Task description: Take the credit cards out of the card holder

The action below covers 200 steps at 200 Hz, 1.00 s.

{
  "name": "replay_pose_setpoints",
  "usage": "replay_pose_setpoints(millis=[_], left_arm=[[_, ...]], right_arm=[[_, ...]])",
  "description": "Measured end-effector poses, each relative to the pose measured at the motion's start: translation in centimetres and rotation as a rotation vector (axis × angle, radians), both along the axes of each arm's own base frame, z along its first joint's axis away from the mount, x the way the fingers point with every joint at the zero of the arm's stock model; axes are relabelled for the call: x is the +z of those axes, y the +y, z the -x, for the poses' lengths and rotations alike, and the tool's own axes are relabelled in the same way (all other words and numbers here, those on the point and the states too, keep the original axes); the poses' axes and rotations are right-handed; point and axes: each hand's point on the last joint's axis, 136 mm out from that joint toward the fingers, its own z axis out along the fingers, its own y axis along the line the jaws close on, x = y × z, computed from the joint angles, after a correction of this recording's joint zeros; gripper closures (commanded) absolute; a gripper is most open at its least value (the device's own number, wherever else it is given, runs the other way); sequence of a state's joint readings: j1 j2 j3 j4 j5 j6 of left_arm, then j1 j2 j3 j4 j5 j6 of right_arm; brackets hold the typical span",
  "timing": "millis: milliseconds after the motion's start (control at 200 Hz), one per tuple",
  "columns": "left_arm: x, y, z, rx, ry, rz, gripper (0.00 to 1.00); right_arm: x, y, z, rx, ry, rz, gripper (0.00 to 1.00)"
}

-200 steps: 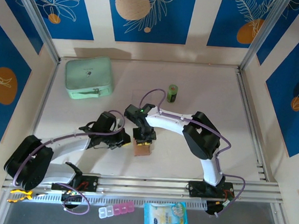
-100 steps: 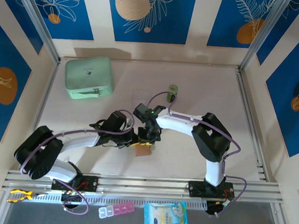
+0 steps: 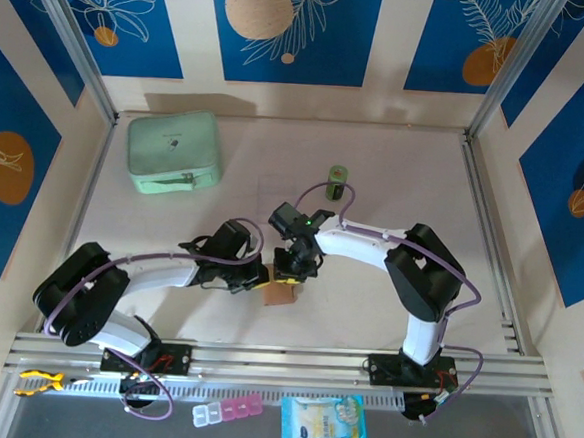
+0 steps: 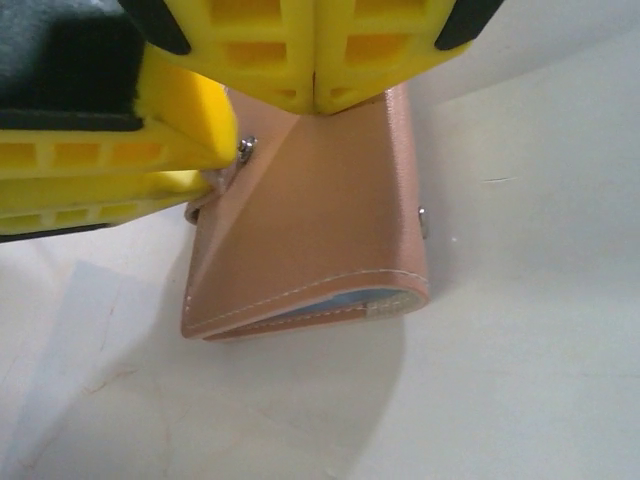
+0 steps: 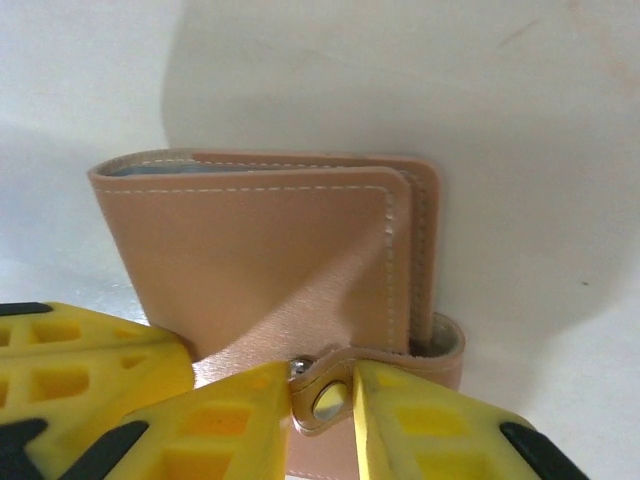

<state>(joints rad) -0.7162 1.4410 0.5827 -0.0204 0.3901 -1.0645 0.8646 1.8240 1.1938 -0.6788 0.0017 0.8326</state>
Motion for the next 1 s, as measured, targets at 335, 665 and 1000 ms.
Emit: replay_pose_setpoints(millis=[335,665,1000], left_arm=[[0.7,0.3,-0.4,0.002,-0.028,-0.021,1.00],[0.6,0.4,-0.4,-0.001,-0.031,-0.027,1.00],[0.6,0.4,-0.4,-0.001,-0.031,-0.027,1.00]], right_arm=[[0.8,-1.8,-0.4,0.015,-0.047,0.121,0.70],[0.8,-3.0,-0.4,0.015,-0.057,0.184,0.72],[0.7,-2.8,-0.5,0.015,-0.060,0.173,0.75]])
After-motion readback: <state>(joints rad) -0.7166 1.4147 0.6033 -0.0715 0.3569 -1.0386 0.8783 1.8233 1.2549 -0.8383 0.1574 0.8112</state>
